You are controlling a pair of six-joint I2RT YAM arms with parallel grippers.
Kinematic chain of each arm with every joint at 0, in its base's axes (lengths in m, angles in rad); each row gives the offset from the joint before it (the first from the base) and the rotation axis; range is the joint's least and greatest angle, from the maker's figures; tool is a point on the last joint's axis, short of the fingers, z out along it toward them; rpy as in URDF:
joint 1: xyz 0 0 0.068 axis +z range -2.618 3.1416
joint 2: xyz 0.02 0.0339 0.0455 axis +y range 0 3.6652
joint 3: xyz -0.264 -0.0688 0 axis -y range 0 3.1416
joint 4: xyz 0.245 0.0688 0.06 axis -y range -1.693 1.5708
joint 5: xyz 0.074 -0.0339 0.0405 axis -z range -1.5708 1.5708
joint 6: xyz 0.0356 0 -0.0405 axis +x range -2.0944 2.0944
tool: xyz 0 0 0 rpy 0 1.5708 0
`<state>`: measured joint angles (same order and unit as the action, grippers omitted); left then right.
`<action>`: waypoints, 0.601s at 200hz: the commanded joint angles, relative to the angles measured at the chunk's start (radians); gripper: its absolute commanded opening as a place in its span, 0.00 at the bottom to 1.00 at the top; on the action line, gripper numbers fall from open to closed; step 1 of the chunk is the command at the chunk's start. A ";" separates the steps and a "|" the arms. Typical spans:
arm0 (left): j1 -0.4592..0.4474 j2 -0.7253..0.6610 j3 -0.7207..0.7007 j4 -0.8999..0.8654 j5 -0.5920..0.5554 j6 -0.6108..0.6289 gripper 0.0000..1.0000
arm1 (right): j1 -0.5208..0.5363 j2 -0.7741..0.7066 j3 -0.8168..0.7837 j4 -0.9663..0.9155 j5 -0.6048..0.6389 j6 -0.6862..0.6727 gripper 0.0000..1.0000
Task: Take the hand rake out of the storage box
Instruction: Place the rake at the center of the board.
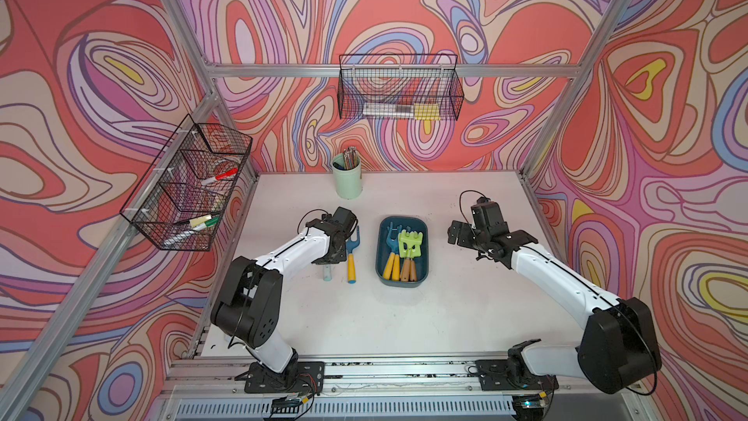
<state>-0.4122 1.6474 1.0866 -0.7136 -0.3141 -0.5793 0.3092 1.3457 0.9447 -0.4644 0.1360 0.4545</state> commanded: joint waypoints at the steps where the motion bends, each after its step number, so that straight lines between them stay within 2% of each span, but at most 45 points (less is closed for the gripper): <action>1: 0.011 0.025 -0.021 0.042 0.010 -0.004 0.04 | 0.010 0.009 0.025 -0.006 0.002 0.006 0.98; 120: 0.014 0.093 -0.058 0.145 0.004 0.038 0.01 | 0.034 0.027 0.042 -0.010 0.011 0.015 0.98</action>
<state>-0.4049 1.7203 1.0328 -0.5896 -0.2974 -0.5652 0.3340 1.3621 0.9531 -0.4686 0.1371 0.4595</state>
